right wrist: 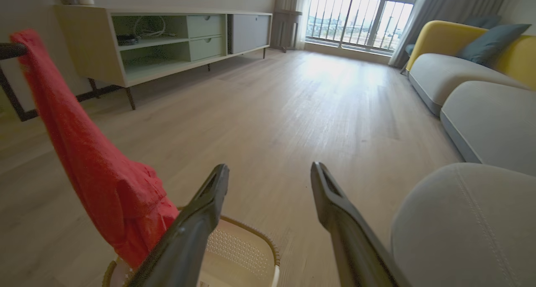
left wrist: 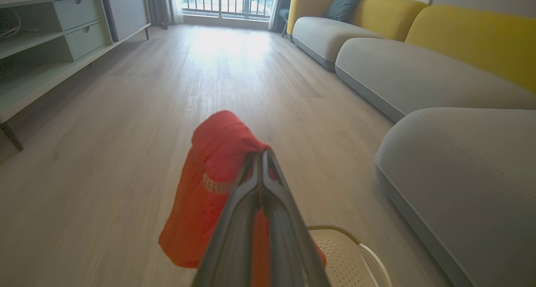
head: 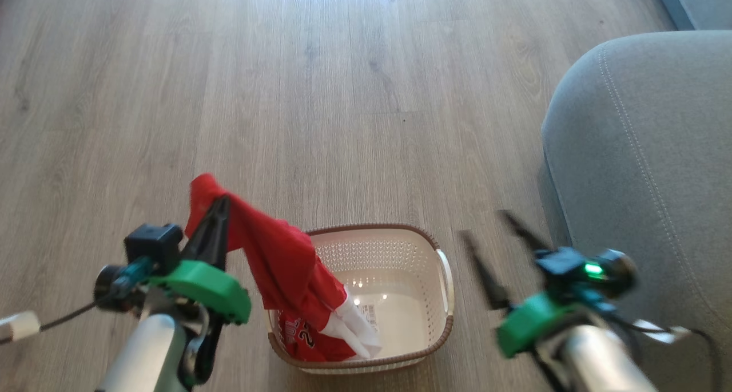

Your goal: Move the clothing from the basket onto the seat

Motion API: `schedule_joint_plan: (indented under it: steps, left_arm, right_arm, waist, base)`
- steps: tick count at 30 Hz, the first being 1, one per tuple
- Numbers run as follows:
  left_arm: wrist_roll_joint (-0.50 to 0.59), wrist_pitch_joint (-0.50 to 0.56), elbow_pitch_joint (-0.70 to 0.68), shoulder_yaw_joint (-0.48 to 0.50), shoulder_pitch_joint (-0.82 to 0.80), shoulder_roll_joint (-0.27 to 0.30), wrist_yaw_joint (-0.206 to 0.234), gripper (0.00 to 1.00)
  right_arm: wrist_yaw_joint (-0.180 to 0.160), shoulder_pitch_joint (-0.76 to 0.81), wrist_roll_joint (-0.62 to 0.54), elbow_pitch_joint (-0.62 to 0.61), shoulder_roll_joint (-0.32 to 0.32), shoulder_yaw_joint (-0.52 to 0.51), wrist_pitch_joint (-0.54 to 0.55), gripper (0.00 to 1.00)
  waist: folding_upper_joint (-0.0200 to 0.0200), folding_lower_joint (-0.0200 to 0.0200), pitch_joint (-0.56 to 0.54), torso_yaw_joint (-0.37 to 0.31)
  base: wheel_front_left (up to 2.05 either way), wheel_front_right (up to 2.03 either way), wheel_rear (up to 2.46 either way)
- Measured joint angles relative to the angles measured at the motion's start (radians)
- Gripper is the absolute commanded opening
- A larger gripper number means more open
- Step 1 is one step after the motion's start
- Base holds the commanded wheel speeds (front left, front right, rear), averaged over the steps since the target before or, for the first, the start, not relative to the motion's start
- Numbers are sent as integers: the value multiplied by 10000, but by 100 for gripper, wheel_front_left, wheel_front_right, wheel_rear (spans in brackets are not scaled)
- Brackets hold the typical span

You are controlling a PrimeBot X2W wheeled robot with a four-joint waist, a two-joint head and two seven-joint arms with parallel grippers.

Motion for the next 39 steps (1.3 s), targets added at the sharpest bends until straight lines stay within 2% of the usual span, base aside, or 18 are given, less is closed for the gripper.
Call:
schedule_joint_plan:
  steps: [4,7,12,20,21,22,23,24,29,30,31,32,39]
  left_arm:
    - [188,265,-541,-441,-321,-31,-67,0]
    - [290,481,-930,-803,-613,-167,-205,0]
    - [476,892,-1496,-1674,-895,-583,-441,0]
    - [625,1223,-1992,-2729,-1312,-1143,-819,0]
    - [625,1243,-1992,-2777,-1354,-1183,-825,0]
    - [625,1254,-1992,-2809,-1381,-1204,-825,0]
    - [625,1254,-1990,-2838,-1385,-1212,-825,0]
    - [623,1252,-1981,-2857,-1384,-1214,-825,0]
    - [579,1151,-1841,-2844,-1383,-1220,-813,2]
    - [579,1091,-1791,-2832,-1383,-1216,-813,33]
    - [579,1014,-1745,-2823,-1380,-1210,-813,68]
    - [575,963,-1680,-2807,-1379,-1204,-813,98]
    - [309,176,-675,-2683,-1119,-1200,-840,100]
  right_arm:
    - [0,-918,698,236,-33,2303,0,100]
    - [0,-1741,1133,441,-140,3480,0,100]
    - [0,-3079,1778,838,-196,4684,0,100]
    - [0,-3943,2615,1812,-182,5534,0,100]
    - [0,-3988,2790,1990,-180,5649,0,49]
    - [0,-3992,3007,2146,-165,5699,0,8]
    - [0,-3992,3221,2313,-146,5749,0,8]
    - [0,-3992,3392,2452,-148,5816,0,0]
    - [0,-3992,3831,2638,-194,5860,0,0]
    - [2,-3992,3866,2635,-209,5825,0,0]
    - [2,-3992,3925,2621,-240,5754,0,0]
    - [0,-3991,3939,2598,-286,5634,0,0]
    - [0,-3975,3981,1852,-894,4389,0,0]
  waist:
    - [0,0,-33,-29]
    - [0,1,-59,21]
    - [0,0,-111,292]
    - [0,0,-182,735]
    - [0,0,-194,776]
    - [0,0,-205,815]
    - [0,1,-216,848]
    - [0,0,-225,875]
    - [0,0,-230,879]
    - [0,1,-226,853]
    - [0,0,-223,820]
    - [0,0,-223,782]
    - [0,1,-184,274]
  base:
    - [0,0,0]
    - [0,0,0]
    - [0,0,0]
    - [0,0,0]
    - [0,0,0]
    - [0,0,0]
    - [0,0,0]
    - [0,0,0]
    - [0,0,0]
    - [0,0,0]
    - [0,0,0]
    - [0,0,0]
    - [0,0,0]
